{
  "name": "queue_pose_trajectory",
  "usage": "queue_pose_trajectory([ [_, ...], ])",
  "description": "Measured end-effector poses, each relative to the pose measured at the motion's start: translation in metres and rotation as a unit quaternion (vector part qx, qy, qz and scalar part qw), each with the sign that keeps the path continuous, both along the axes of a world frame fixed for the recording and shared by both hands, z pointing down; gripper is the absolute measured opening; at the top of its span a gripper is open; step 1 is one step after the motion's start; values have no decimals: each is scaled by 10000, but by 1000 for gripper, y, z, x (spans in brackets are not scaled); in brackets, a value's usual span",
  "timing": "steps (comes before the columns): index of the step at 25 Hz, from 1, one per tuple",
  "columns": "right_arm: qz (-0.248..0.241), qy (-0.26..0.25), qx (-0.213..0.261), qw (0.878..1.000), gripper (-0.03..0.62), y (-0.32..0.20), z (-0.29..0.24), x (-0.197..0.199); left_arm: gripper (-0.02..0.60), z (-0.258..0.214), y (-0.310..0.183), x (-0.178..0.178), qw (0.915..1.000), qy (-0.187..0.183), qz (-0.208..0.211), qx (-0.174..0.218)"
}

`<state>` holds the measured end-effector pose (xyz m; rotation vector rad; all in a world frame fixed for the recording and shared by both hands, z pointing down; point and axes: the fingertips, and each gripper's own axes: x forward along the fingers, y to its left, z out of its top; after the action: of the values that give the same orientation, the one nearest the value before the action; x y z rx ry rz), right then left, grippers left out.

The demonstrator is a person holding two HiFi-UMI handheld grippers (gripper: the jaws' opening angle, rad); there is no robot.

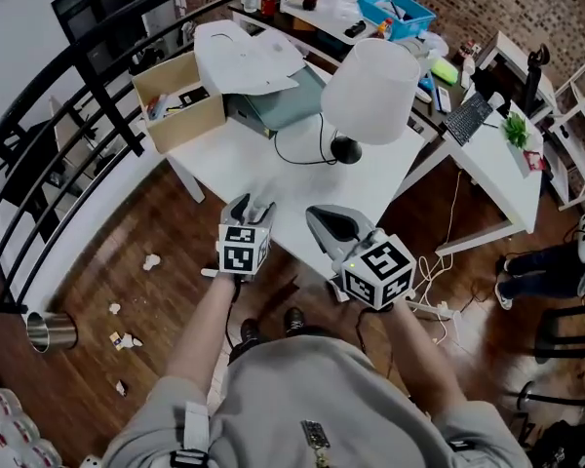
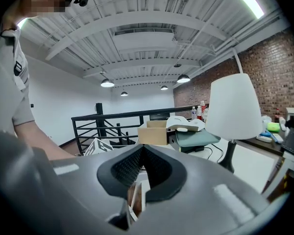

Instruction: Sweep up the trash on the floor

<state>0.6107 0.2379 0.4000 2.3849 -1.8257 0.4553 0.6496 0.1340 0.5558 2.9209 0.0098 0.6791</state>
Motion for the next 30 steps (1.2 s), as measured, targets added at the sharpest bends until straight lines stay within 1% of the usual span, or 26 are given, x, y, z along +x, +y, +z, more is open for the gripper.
queue_pose_trajectory([
  [3, 85, -61, -50, 9999, 0, 11, 8, 15, 237, 10, -2, 16, 9999, 4, -33, 158],
  [4, 96, -78, -67, 9999, 0, 14, 11, 19, 211, 11, -2, 18, 9997, 30, -59, 239],
  [5, 100, -94, -83, 9999, 0, 17, 12, 22, 169, 11, -3, 20, 9993, 56, -92, 348],
  [6, 99, -109, -93, 9998, 0, 18, 13, 25, 111, 11, -4, 22, 9988, 79, -116, 473],
  [7, 91, -121, -95, 9998, 0, 19, 13, 27, 95, 9, -4, 23, 9981, 97, -118, 589],
  [10, -25, -155, -80, 9998, 0, 18, 11, 29, 80, 4, -4, 18, 9970, 139, -130, 755],
  [14, -346, -225, -18, 9991, 0, 4, 12, 20, 66, -5, -23, -6, 9953, 171, -418, 856],
  [17, -676, -299, 45, 9973, 0, -12, 12, 6, 55, -15, -47, -36, 9930, 151, -752, 893],
  [22, -1386, -461, 172, 9891, 0, -47, 15, -33, 51, -29, -85, -107, 9855, 113, -1521, 738],
  [25, -1904, -604, 250, 9795, 0, -69, 21, -63, 48, -31, -98, -156, 9780, 38, -1962, 709],
  [28, -2418, -783, 268, 9668, 0, -86, 30, -95, 46, -34, -106, -204, 9688, -38, -2382, 681],
  [30, -2709, -860, 224, 9585, 0, -95, 37, -117, 44, -38, -111, -234, 9626, -15, -2623, 680],
])
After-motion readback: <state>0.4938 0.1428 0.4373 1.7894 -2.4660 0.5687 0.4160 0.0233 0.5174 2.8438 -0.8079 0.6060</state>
